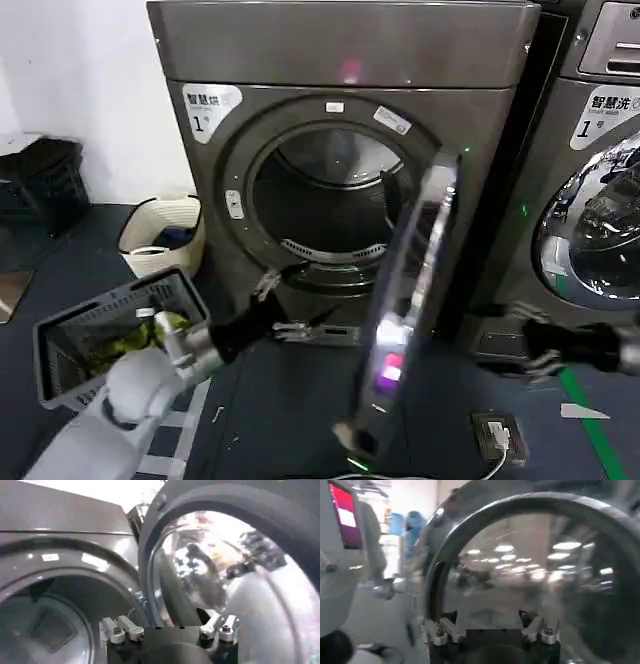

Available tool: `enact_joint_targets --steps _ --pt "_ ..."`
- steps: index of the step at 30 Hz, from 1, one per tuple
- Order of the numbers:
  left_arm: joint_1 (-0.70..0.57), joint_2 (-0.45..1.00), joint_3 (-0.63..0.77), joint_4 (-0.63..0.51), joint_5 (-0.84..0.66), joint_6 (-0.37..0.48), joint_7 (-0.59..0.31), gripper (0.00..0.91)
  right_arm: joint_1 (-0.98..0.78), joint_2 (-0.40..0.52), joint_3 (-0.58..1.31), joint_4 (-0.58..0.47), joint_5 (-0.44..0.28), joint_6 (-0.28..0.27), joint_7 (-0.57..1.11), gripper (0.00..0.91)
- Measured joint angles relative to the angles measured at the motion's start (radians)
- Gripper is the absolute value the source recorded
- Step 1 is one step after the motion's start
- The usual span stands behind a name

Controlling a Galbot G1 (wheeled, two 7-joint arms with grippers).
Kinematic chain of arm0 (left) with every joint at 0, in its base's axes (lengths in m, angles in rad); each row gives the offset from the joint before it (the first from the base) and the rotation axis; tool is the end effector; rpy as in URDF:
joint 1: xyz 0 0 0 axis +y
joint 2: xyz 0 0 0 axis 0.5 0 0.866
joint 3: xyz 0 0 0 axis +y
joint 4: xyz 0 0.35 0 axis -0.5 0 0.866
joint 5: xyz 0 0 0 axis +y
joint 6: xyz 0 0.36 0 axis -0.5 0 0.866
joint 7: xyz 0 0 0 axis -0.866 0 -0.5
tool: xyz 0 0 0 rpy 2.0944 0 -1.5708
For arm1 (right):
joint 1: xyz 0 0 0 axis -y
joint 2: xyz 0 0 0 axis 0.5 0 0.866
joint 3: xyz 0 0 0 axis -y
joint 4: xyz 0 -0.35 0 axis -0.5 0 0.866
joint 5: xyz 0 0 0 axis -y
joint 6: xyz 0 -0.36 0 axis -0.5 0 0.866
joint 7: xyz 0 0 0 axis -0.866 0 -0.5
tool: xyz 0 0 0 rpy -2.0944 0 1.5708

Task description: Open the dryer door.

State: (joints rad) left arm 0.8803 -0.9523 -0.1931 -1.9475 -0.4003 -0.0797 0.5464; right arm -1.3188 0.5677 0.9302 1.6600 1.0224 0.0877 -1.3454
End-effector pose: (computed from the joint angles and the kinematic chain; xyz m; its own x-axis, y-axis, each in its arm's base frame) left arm 0.3522 0.0376 -0.1843 -0.4902 0.8566 -0.1612 0.7640 0.5113 0.3936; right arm 0.3035 -0.3443 -0.1378 -0.3519 -0.9353 -0.0369 -0.9136 0.3518 -0.2041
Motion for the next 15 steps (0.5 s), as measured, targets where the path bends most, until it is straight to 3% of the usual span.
enact_joint_targets --steps 7,15 --pt "-0.104 -0.049 0.116 0.077 0.016 -0.023 -0.003 0.907 -0.291 0.140 0.363 0.037 0.008 0.100 0.087 0.907" --pt "-0.161 -0.109 0.259 0.136 0.051 -0.048 -0.037 0.907 -0.448 0.326 0.675 0.052 -0.037 0.185 0.233 0.907"
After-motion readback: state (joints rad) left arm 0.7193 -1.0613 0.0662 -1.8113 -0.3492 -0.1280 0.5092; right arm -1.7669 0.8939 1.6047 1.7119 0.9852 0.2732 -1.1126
